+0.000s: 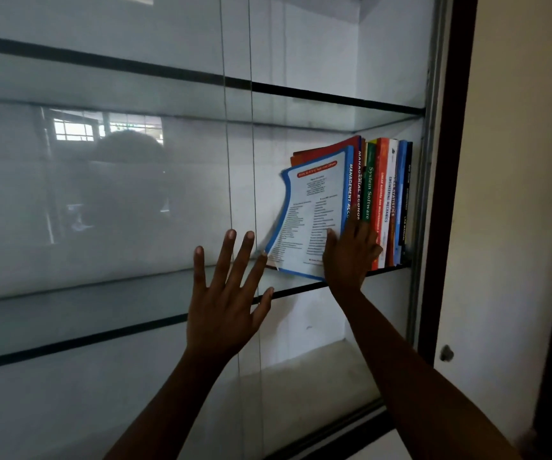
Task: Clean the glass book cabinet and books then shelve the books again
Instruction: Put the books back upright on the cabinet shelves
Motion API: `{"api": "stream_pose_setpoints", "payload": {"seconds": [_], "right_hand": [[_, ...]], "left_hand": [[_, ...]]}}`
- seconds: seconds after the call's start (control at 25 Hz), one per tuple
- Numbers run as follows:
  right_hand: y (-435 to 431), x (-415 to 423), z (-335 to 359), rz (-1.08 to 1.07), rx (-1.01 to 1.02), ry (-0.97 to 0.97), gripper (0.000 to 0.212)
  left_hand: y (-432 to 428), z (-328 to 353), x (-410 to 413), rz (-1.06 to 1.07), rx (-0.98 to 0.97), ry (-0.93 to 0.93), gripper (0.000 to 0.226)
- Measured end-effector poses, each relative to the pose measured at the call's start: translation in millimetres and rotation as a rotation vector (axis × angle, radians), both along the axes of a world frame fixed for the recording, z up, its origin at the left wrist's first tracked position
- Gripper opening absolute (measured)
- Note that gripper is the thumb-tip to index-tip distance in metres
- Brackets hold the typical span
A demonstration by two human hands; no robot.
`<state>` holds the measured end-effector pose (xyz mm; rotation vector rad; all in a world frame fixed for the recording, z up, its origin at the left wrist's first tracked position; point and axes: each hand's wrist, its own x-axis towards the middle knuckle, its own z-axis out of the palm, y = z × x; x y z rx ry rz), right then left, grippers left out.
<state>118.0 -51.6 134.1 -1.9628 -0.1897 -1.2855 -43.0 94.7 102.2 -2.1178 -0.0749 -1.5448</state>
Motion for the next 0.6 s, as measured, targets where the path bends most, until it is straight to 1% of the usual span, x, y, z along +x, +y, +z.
{"api": "stream_pose_setpoints", "payload": {"seconds": [0.08, 0.24, 0.32, 0.36, 0.4, 0.48, 0.6], "right_hand": [[10.6, 1.2, 3.3, -0.035, -0.015, -0.001, 0.052], [20.5, 5.4, 9.3, -0.116, -0.045, 0.03, 0.067], [14.1, 8.4, -2.3, -0.132, -0.097, -0.049, 0.07], [9.9, 8.0, -13.0, -0.113, -0.15, -0.071, 0.066], [6.6, 5.7, -23.5, -0.084, -0.199, -0.081, 0.062], [-1.1, -1.8, -24.3, 0.053, -0.262, -0.018, 0.063], [-19.1, -22.1, -12.1, 0.285, -0.315, 0.147, 0.075]], "left_hand": [[-0.3, -1.2, 0.9, -0.006, -0.002, -0.008, 0.061], [1.6, -0.5, 2.0, -0.001, 0.011, 0.0, 0.06], [1.0, -0.7, 0.2, -0.016, 0.0, -0.003, 0.059], [0.6, -0.9, -0.7, -0.021, -0.008, 0.005, 0.059], [-0.7, -1.1, -2.4, -0.027, -0.016, 0.019, 0.059], [-3.1, 1.6, -6.6, -0.028, -0.022, 0.06, 0.06], [-3.9, 7.4, -14.0, -0.076, -0.036, 0.124, 0.06]]}}
